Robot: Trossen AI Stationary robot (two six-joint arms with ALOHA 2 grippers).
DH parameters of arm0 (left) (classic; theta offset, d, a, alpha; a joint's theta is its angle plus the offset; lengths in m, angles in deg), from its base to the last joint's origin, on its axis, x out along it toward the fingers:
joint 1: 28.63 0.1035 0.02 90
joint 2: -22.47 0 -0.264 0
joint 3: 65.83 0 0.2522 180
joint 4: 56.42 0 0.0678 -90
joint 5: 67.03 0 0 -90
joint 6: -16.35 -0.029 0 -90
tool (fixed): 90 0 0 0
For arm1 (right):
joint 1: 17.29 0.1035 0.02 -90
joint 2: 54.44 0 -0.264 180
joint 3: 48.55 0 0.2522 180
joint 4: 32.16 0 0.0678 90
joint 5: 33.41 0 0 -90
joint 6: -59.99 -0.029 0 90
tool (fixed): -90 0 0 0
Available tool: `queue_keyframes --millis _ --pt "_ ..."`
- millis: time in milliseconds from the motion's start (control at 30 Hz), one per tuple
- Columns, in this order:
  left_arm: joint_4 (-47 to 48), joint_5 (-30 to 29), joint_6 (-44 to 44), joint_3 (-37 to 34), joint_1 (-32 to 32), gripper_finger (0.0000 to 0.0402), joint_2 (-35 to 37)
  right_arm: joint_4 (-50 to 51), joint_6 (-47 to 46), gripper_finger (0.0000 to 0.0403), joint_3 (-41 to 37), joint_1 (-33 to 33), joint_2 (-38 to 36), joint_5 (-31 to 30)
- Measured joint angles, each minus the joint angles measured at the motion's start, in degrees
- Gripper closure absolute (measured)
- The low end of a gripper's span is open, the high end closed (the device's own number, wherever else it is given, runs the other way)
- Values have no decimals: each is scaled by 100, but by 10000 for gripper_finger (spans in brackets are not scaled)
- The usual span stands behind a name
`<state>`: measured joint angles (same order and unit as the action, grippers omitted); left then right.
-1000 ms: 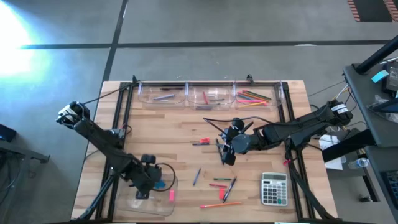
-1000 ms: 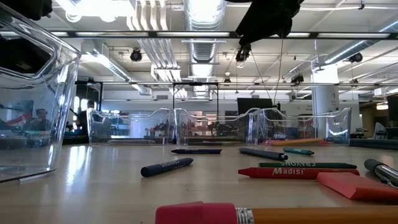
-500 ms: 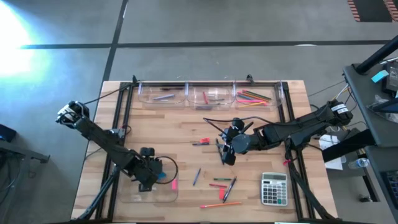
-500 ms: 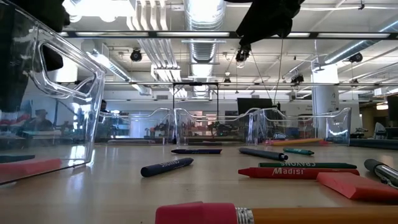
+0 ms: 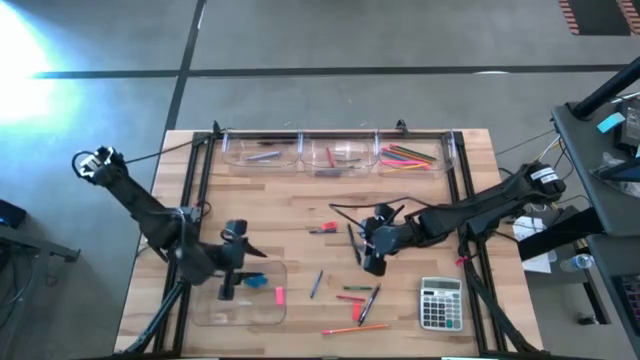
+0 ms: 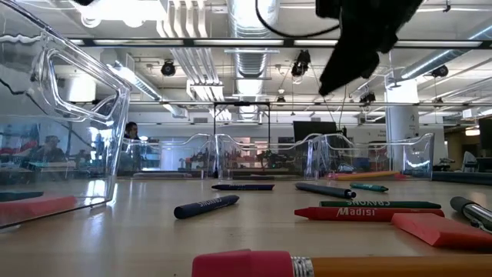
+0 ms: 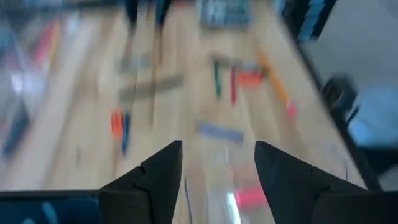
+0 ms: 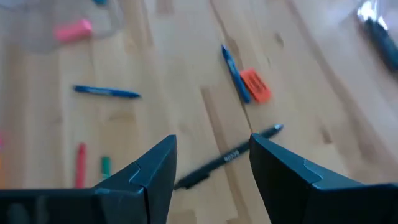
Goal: Sort crayons/erasers/pens/pencils in bins
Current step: Put the black pen into the top left transparent bin
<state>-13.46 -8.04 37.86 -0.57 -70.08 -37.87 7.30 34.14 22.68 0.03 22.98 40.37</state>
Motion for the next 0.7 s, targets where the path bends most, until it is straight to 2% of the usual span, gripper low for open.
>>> queue_keyframes --millis 100,167,300,467,567,700 --pt "-1280 -22 -1186 -418 71 214 345 -87 -227 211 -254 -24 96 -4" --pt "-2002 45 -1683 -721 225 214 583 -77 -532 211 -383 -114 159 0" --pt "-2907 171 -2043 -1337 642 214 1129 -74 -928 211 -574 -361 270 -103" --pt "-4524 220 -2556 -2118 980 214 1672 0 -1272 211 -675 -697 413 -186" --pt "-5389 237 -2950 -2434 1023 214 1827 29 -1435 211 -750 -878 497 -178" --pt "-6064 278 -3314 -2634 1026 214 1856 -114 -1444 211 -804 -1041 656 -167"
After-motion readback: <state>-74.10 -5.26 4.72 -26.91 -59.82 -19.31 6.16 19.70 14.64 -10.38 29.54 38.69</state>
